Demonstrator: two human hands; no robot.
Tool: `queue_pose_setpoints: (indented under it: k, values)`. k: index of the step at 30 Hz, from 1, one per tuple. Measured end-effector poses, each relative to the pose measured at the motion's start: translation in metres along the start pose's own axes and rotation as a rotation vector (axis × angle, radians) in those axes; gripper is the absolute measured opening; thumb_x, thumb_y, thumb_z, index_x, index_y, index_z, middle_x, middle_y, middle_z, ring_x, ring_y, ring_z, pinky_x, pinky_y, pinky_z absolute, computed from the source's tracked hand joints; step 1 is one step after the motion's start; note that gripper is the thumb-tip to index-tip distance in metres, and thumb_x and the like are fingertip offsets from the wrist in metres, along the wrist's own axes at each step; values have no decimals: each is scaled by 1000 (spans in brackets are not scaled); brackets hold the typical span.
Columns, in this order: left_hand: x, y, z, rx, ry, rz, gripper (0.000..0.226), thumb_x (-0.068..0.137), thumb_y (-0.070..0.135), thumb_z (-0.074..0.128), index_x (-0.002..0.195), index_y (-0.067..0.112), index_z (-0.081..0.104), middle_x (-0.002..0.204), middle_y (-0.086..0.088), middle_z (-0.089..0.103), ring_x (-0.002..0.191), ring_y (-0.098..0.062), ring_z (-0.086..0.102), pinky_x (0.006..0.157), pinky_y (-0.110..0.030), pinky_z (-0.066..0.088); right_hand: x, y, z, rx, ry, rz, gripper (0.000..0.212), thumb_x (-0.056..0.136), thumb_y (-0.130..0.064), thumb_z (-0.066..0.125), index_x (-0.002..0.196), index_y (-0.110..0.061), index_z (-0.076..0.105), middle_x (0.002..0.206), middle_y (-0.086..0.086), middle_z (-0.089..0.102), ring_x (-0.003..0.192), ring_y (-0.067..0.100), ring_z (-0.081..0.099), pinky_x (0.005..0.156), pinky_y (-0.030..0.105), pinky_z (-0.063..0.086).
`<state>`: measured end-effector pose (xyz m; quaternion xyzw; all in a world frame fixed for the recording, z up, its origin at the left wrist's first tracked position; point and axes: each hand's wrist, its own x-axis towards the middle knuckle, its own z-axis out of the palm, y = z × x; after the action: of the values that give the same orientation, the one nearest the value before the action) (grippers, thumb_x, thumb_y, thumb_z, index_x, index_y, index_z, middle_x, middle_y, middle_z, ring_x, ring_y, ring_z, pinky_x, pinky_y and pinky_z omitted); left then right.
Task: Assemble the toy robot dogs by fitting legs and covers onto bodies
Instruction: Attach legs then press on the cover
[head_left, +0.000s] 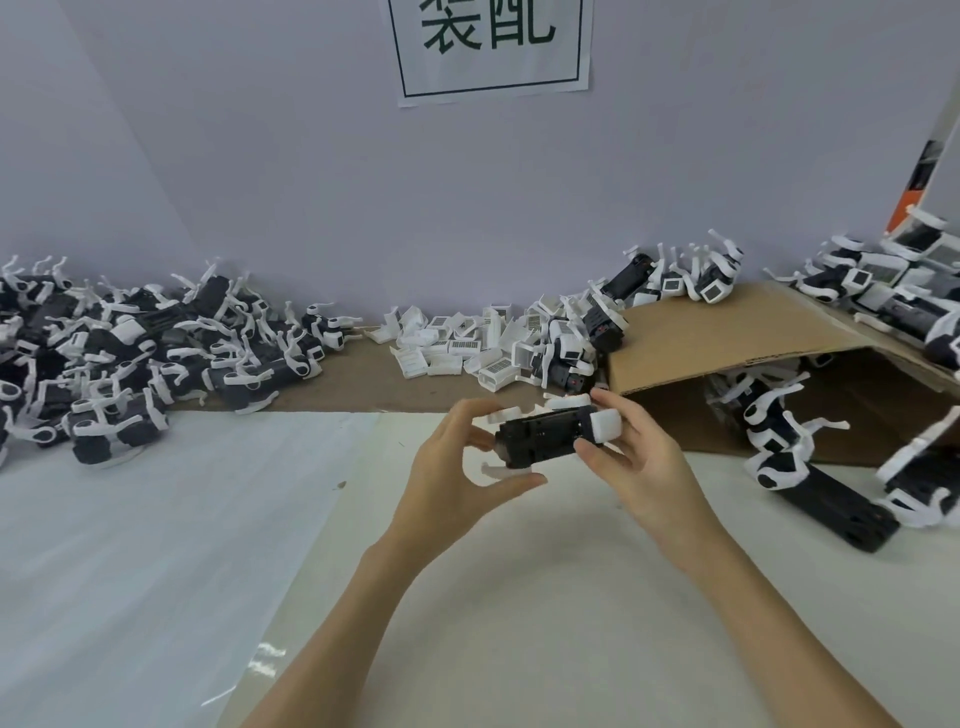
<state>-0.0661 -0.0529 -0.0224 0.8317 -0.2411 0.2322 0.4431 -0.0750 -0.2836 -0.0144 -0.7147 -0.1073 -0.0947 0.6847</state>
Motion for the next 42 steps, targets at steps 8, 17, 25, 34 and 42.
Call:
queue_pose_setpoints:
  k: [8, 17, 25, 34, 42]
  values:
    - [5, 4, 4, 420, -90, 490, 55, 95, 30, 80, 146, 22, 58, 166, 12, 43, 133, -19, 61, 111, -35, 46, 2, -3, 6, 590, 108, 623, 82, 85, -71, 63, 124, 1, 65, 107, 29, 75, 94, 36, 77, 67, 35, 63]
    - [2, 17, 12, -194, -55, -26, 95, 83, 43, 89, 159, 43, 32, 173, 9, 19, 160, -18, 28, 108, -17, 49, 5, -3, 3, 746, 78, 436, 47, 91, -40, 71, 124, -6, 74, 128, 13, 72, 122, 27, 68, 101, 36, 57]
    - [3, 17, 24, -583, 127, -599, 47, 93, 41, 80, 135, 31, 63, 91, -4, 82, 86, -17, 80, 67, -20, 60, 3, 3, 12, 544, 18, 394, 62, 86, -42, 74, 139, -12, 60, 131, 6, 72, 125, 22, 66, 110, 44, 50]
    - [1, 25, 19, -451, 11, -461, 58, 88, 67, 72, 141, 54, 54, 145, 18, 57, 128, 5, 58, 100, -30, 53, -5, 5, 29, 280, -50, 229, 35, 98, -14, 68, 133, -18, 61, 119, 2, 77, 111, 23, 73, 91, 40, 60]
    - [6, 15, 1, -307, 45, -141, 62, 87, 46, 82, 145, 44, 59, 138, 16, 62, 125, -8, 64, 100, -21, 49, -15, -3, 17, -471, -98, -214, 40, 93, -42, 73, 130, -48, 57, 106, -21, 66, 103, 6, 57, 80, 13, 42]
